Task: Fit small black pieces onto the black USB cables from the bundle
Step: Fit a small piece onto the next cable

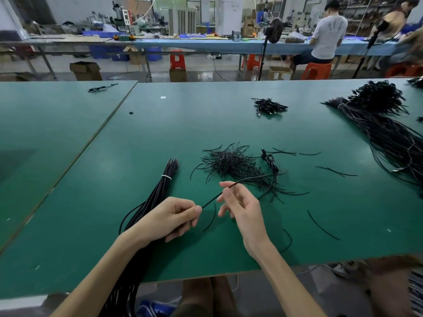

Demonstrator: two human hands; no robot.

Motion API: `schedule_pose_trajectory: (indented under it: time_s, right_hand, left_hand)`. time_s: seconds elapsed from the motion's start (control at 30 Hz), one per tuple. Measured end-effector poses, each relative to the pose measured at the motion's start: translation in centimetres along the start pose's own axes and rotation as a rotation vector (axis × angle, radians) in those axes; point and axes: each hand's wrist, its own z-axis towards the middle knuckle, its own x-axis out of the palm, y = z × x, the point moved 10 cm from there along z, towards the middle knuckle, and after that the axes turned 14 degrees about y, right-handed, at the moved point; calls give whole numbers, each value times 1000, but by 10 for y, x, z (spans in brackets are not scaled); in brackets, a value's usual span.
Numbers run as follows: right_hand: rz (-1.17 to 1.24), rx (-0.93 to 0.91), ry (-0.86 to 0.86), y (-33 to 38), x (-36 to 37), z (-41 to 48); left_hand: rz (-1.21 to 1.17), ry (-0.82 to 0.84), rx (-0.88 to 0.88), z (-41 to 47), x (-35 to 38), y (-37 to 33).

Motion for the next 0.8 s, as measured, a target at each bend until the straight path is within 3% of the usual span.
schedule_pose_trajectory:
  time_s: [0.13,0.23,0.37,0.47,0.53,0.7,0.8]
  right_hand:
    - [-61,30,124,2,14,-1]
    - [-68,10,117,5,15,-2]
    - [-35,24,-109,-2,-11,-6]
    - [92,36,-316,-13,-35,-13]
    - [124,29,-359,-14,-39,-14]
    - [131,16,-209,-13,-24,-5]
    - [20,-3,-45,-6,-6,1]
  left_hand:
    - [54,-37,45,17,3,-16]
    - [76,-37,74,26,10,-21]
    - [112,-62,22,22,6,-14]
    - [80,118,-11,6,10,-4]
    - [32,211,-9,-6,12,-1]
    - [14,44,47,1,-2,-12]
    - [24,51,69,19,10,-23]
